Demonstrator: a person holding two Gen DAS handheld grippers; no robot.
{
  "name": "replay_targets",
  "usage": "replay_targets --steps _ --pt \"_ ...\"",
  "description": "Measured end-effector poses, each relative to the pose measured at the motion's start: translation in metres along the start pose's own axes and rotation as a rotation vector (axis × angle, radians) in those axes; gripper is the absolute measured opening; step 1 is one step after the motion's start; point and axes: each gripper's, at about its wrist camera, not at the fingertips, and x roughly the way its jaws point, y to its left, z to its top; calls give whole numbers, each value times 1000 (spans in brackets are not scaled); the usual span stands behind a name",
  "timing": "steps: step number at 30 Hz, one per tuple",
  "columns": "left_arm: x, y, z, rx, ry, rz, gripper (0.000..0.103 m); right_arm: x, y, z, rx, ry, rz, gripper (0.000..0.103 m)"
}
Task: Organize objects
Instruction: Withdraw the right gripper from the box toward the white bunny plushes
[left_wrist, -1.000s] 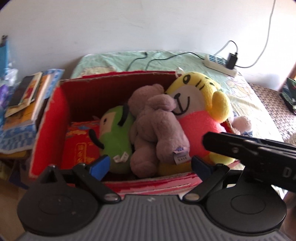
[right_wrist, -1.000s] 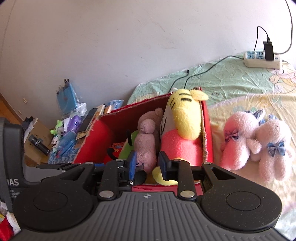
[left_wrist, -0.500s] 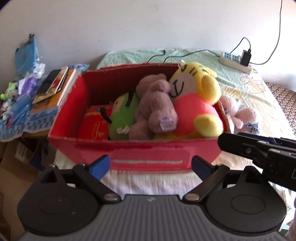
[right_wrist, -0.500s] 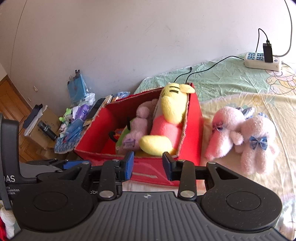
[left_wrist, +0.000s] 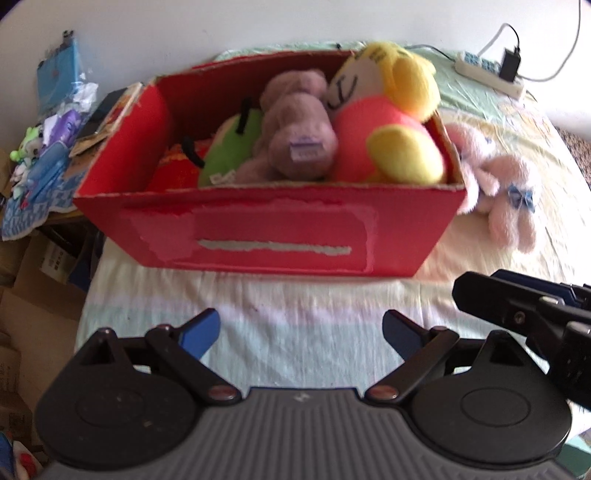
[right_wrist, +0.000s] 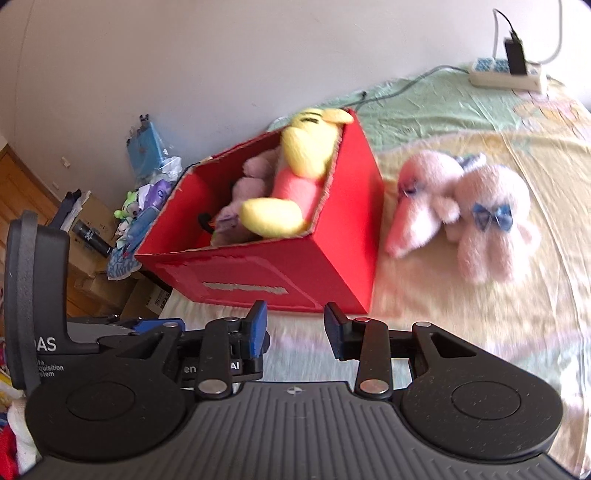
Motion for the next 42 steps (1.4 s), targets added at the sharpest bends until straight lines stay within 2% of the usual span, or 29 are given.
replay_targets --steps 4,8,13,17,22,26,28,31,37,42 --pt "11 -6 -1 53 11 -3 95 5 -11 -3 59 17 -20 38" --pt "22 -9 -1 100 47 -40 96 11 -17 -6 124 34 -62 39" --pt "31 -7 -3 161 60 -81 96 11 -22 -13 170 -1 -110 39" --pt "31 -14 -5 179 85 -112 95 6 -33 -18 217 12 -134 39" --pt "30 -37 -4 180 86 -109 95 -2 -47 -11 200 18 -121 39" --pt "30 -56 -3 135 135 -132 96 -8 -65 -5 185 49 -89 39" --pt "30 -70 -5 139 135 -104 95 -12 -75 -4 186 56 -76 39" --pt "27 -88 -10 147 141 -128 95 -17 -91 -3 195 64 -71 39" --pt "26 -122 -15 208 138 -189 96 -28 -122 -6 254 58 -89 39" --pt "31 -147 -12 311 136 -208 96 -33 -141 -7 323 39 -127 39"
